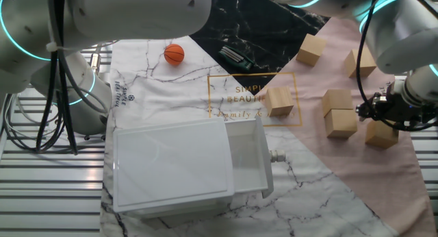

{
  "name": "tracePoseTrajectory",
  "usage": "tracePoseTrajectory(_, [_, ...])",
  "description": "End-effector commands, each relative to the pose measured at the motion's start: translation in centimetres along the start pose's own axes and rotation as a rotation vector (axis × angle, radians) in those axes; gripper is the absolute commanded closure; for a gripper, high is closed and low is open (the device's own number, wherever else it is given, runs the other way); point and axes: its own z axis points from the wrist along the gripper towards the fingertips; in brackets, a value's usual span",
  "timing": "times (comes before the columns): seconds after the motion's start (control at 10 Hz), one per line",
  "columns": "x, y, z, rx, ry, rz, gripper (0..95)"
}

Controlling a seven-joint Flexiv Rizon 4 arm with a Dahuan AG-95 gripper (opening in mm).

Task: Stack the blocks into a pyramid shape

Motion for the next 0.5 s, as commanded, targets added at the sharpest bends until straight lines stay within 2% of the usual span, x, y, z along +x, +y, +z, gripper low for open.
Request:
tracePoseTrajectory(0.1, [-0.06, -0.09, 0.07, 0.003, 0.007, -0.014, 19.0])
tracePoseTrajectory(0.4, [-0.06, -0.09, 0.07, 0.010, 0.018, 0.045, 19.0])
tracePoseTrajectory(0.5, [-0.06, -0.09, 0.07, 0.011, 0.029, 0.109, 0.0])
